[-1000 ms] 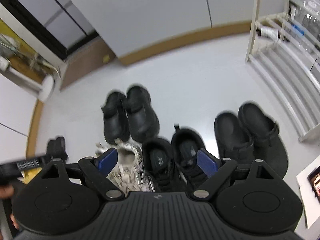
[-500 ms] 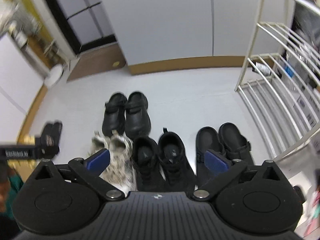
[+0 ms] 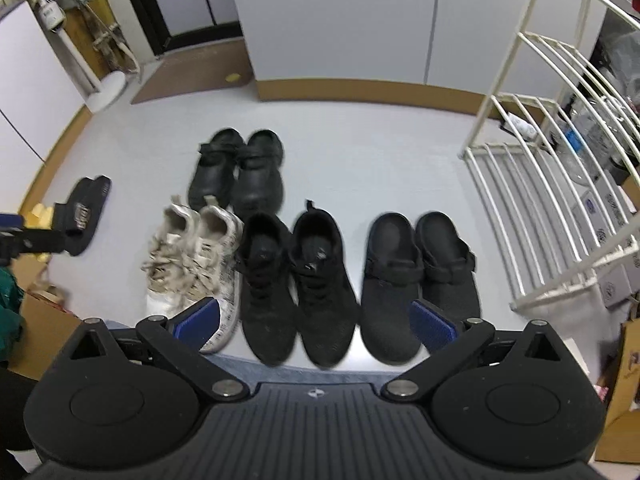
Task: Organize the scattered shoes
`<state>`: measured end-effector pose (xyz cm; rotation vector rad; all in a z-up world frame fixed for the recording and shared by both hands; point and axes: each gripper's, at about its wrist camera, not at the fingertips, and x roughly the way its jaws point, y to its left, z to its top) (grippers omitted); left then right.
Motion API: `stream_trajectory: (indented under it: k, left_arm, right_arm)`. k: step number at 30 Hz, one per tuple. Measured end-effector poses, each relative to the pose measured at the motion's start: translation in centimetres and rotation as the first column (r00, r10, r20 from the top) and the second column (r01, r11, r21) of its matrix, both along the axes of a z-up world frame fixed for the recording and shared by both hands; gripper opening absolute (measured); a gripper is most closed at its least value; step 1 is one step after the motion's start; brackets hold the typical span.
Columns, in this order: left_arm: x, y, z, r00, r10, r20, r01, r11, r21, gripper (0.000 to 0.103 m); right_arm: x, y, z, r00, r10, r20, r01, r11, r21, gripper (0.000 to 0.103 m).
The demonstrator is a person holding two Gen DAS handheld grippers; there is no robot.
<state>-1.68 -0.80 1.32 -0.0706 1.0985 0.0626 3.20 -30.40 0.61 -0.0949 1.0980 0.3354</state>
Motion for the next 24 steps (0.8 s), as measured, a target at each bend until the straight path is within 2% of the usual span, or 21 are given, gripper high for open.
stream_trajectory:
  k: [8, 11, 14, 20, 24]
  left_arm:
    - [1.2, 1.1, -3.3, 0.997, -0.071, -0.038, 0.069, 0.996, -0.047, 0.099]
    - [1.5, 1.4, -4.1, 0.996, -0.079, -0.04, 0.076, 0.995, -0.067, 0.099]
    - [2.0, 1.8, -4.5, 0.997, -0.079, -0.024, 0.076, 0.99, -0.118, 0.099]
    - [2.3, 1.5, -3.9, 0.995, -0.1, 0.03, 0.102, 0.992, -0.067, 0.099]
    - [2.6, 2.0, -3.9, 0.994, -0.109, 0.012, 0.11, 0.99, -0.089, 0.099]
  right_arm:
    - [0.4, -0.6, -1.5, 0.999, -0.037, -0.013, 0.037, 0.999, -0.012, 0.103]
    - [1.1, -0.1, -1.6, 0.998, -0.053, 0.018, 0.054, 0.998, -0.015, 0.103]
    - [1.4, 0.7, -1.2, 0.995, -0.069, 0.071, 0.069, 0.998, 0.002, 0.103]
    - [2.6, 3.6, -0.8, 0.989, -0.088, 0.117, 0.089, 0.996, -0.004, 0.103]
    - [2.7, 5.9, -0.7, 0.993, -0.041, 0.111, 0.038, 0.999, 0.025, 0.103]
